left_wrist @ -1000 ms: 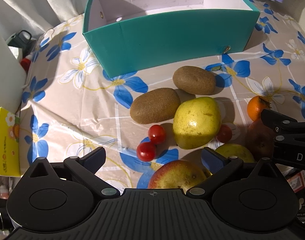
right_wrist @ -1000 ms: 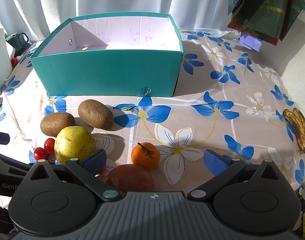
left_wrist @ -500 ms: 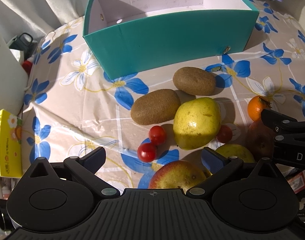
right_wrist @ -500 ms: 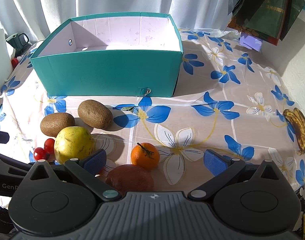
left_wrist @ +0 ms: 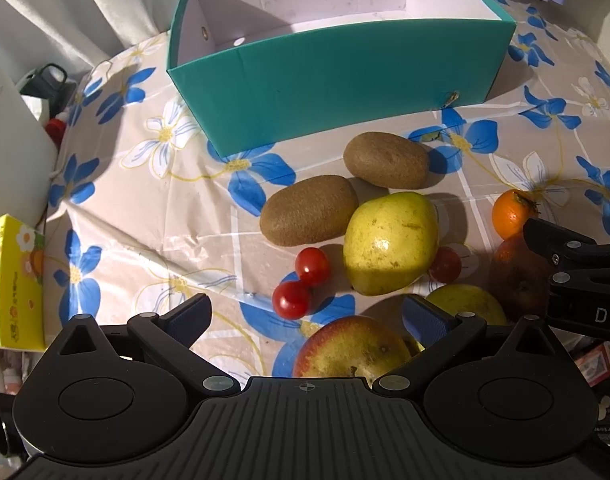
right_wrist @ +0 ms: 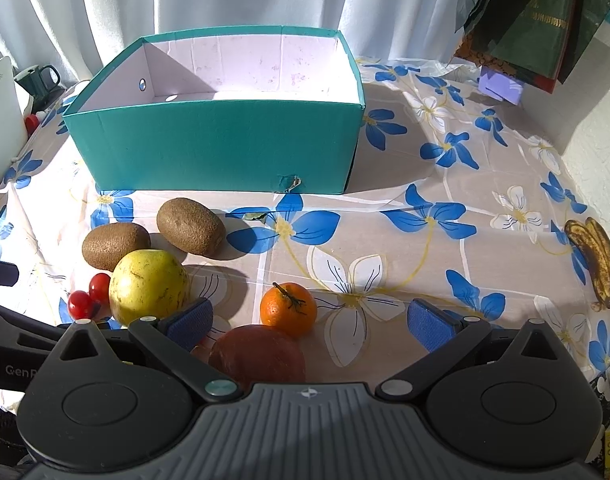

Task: Organize fruits

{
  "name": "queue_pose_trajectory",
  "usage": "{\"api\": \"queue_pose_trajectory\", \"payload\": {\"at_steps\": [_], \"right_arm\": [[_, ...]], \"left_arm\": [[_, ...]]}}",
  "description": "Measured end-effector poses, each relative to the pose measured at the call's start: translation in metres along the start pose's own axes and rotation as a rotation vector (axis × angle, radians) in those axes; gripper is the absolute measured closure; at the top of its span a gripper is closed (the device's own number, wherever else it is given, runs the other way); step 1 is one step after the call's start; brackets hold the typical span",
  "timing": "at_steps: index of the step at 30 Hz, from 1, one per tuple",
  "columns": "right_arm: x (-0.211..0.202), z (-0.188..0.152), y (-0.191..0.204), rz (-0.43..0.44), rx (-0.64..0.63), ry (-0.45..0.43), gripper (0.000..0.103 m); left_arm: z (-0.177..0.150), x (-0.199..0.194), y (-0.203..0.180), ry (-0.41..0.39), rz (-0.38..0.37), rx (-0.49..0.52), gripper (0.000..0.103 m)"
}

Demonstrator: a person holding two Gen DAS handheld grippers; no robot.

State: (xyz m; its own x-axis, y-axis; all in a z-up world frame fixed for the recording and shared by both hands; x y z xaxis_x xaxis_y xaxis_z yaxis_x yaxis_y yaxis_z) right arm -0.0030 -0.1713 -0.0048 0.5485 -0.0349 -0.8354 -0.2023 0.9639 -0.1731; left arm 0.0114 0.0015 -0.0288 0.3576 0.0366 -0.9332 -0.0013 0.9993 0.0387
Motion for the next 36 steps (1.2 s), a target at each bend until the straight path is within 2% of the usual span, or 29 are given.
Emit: {"api": "queue_pose_trajectory", "payload": {"at_steps": [19, 31, 36], "right_arm": [[-0.005, -0.003, -0.003, 0.008, 0.001, -0.006, 0.000], [-0.003, -0.006, -0.005, 0.032, 0.003, -0.008, 0.000], [-0.002, -0.006, -0.008, 0.041, 0.001, -0.011, 0.000]], "left_arm": [[-0.002, -0.003, 0.004, 0.008, -0.003, -0.037, 0.000], [-0.008, -0.003, 0.014, 0.010, -0.021, -0.094, 0.000], [-0.009, -0.006, 0.017, -0.025, -0.033, -0.119, 0.000]]}}
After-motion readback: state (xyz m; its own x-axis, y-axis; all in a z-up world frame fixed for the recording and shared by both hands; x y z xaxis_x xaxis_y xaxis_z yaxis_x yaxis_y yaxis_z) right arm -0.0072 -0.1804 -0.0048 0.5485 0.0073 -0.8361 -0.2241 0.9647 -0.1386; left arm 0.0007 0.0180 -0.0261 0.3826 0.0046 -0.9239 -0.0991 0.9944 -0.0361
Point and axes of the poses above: each gripper's, at about its wrist camera, not at the fingertips, and x roughly the way its jaws point, y to its left, z to its top, the point moved 3 cm from there along x, roughly the way its jaws point, and after that the axes turned 12 degrees about -x, right-handed, at the moved point
